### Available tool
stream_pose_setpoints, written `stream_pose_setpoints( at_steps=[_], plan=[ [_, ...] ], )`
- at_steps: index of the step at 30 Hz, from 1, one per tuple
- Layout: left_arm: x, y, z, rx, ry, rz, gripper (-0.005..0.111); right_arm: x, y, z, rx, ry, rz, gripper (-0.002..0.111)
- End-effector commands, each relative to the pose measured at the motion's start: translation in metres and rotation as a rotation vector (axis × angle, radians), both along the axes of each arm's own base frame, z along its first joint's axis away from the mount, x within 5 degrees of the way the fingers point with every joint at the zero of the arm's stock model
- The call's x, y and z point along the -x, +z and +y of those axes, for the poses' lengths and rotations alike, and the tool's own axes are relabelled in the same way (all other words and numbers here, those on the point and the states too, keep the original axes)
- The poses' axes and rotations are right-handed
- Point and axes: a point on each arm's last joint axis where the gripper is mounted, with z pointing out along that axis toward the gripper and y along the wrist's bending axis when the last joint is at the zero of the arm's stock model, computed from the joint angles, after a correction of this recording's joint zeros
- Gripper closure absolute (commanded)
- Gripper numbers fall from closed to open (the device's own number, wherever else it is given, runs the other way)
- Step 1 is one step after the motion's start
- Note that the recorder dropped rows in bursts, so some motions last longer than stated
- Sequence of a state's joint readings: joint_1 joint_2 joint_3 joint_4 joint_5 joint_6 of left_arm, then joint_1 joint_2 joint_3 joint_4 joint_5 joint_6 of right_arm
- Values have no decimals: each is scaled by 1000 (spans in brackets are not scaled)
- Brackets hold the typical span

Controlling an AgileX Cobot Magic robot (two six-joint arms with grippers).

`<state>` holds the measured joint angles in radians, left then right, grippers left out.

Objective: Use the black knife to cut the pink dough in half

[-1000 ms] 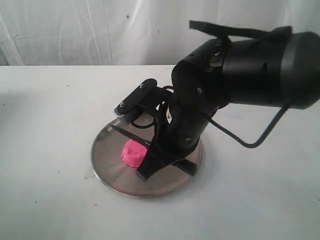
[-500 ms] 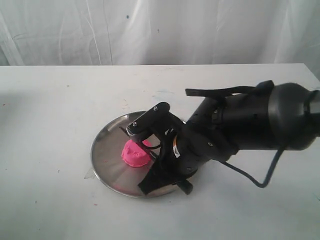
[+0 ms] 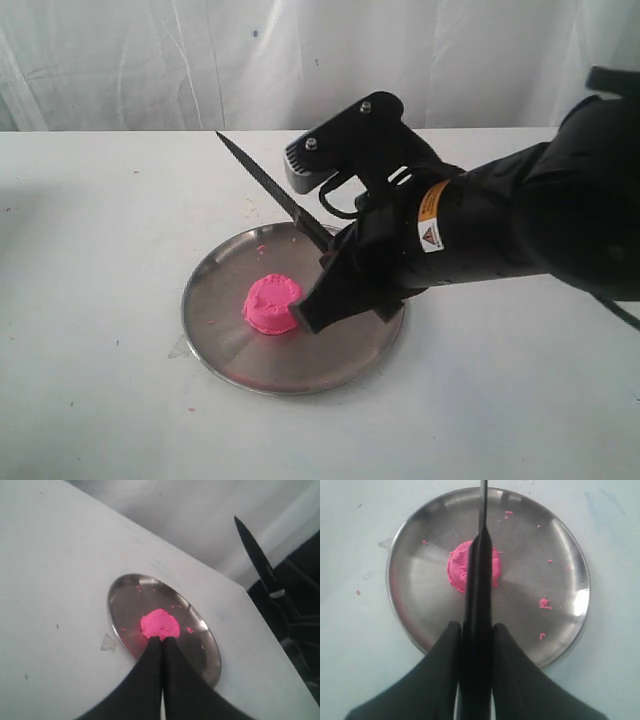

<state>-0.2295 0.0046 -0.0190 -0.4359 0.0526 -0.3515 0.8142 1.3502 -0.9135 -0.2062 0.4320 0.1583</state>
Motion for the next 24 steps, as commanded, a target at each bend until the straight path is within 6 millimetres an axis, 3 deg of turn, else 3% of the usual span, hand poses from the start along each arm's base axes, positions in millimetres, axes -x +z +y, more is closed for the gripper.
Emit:
stream_pose_setpoints(
  at_steps=[1, 8, 12, 19, 24],
  plan=[
    [11, 30, -6, -72, -121, -32, 107, 16, 15, -4, 21, 87, -30, 107],
    [3, 69, -18, -353, -290, -35, 107, 21, 31, -5, -10, 104, -27, 107],
    [-23, 71, -29, -477, -376, -24, 105, 21, 32, -5, -11, 103, -26, 107],
    [-79, 69, -42, -527, -375, -8, 78, 22, 33, -3, -19, 124, -19, 108],
    [-115, 83, -63, -599, -512, -123, 76, 22, 44, 1, -58, 146, -24, 108]
  ],
)
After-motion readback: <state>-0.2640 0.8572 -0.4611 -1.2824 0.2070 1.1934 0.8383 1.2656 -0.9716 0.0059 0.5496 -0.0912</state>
